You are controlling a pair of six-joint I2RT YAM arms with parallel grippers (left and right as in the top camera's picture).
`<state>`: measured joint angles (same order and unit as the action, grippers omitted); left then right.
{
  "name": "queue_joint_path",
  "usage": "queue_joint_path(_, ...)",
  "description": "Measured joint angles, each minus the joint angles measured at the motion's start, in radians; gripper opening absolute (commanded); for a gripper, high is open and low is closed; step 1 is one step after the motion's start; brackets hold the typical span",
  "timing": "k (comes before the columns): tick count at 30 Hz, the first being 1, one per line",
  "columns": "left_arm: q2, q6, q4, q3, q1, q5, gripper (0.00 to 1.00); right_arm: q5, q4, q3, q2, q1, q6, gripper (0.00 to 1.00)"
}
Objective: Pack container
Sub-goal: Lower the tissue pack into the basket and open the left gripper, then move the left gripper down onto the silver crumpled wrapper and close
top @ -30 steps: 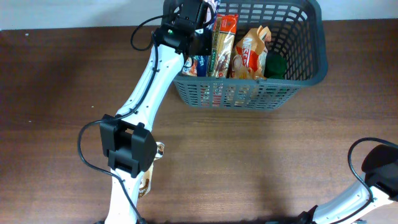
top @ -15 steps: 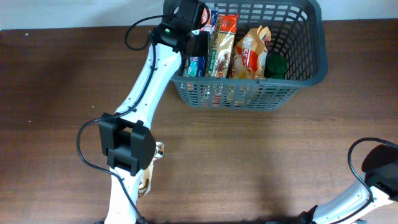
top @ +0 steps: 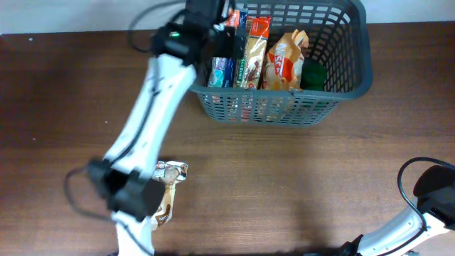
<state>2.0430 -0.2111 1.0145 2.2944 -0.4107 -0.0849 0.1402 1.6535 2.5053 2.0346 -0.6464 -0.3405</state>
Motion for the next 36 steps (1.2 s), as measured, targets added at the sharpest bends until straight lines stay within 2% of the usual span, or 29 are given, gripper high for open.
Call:
queue_joint_path(6,-0.277,0.071,0.068,0.015,0.084,-0.053,0.99,0.0,0.0,0.0,0.0,0.0,0.0,0.99)
queue_joint_path(12,-0.404,0.089,0.187,0.024,0.122,-0.066,0.99,0.0,0.0,0.0,0.0,0.0,0.0,0.99)
queue_joint_path(17,-0.432,0.072,0.413,0.024,0.122,-0.066,0.99,0.0,0.001,0.0,0.0,0.0,0.0,0.99)
queue_joint_path(22,-0.441,-0.029,0.659,-0.01,0.122,-0.075,0.99,0.0,0.0,0.0,0.0,0.0,0.0,0.99)
queue_joint_path(28,-0.499,-0.149,0.67,-0.217,0.122,-0.039,0.99,0.0,0.0,0.0,0.0,0.0,0.0,0.99)
queue_joint_path(36,-0.683,-0.24,0.661,-0.639,0.122,-0.023,0.99,0.0,0.0,0.0,0.0,0.0,0.0,0.99)
